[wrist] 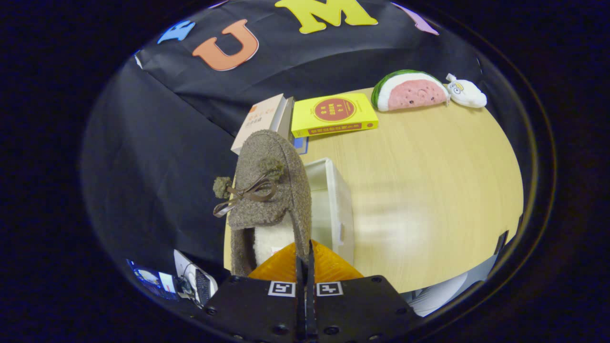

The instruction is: Open the storage box then place both shoes into the box .Put the left shoe in first, then the right shoe, with the right side of both shoes facing outward in a uniform manner.

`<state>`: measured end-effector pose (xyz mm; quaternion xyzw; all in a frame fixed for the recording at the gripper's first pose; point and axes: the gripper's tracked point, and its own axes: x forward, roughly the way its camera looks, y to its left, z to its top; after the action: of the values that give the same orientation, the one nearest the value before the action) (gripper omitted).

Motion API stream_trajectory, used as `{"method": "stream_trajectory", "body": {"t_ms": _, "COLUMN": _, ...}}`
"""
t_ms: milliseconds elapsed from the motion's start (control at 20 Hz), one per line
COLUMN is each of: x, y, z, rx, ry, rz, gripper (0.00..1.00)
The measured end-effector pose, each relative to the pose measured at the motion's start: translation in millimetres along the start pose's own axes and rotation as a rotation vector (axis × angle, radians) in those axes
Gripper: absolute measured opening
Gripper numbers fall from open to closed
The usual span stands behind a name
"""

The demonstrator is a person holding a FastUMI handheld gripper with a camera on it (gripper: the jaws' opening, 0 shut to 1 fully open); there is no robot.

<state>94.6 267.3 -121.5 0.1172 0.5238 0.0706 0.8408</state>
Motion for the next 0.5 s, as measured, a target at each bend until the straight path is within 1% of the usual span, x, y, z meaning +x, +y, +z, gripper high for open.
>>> {"method": "stream_trajectory", "body": {"t_ms": 200, "x": 31, "y": 11, "z": -10, "rx": 0.001, "ry": -0.004, "rz": -0.080, "gripper": 0.02}}
{"method": "stream_trajectory", "body": {"t_ms": 300, "x": 43, "y": 6, "z": -21, "rx": -0.002, "ry": 0.010, "rz": -0.133, "gripper": 0.02}}
{"method": "stream_trajectory", "body": {"t_ms": 400, "x": 47, "y": -6, "z": -25, "rx": 0.002, "ry": -0.014, "rz": -0.198, "gripper": 0.02}}
{"method": "stream_trajectory", "body": {"t_ms": 500, "x": 52, "y": -7, "z": -30, "rx": 0.026, "ry": -0.023, "rz": -0.207, "gripper": 0.02}}
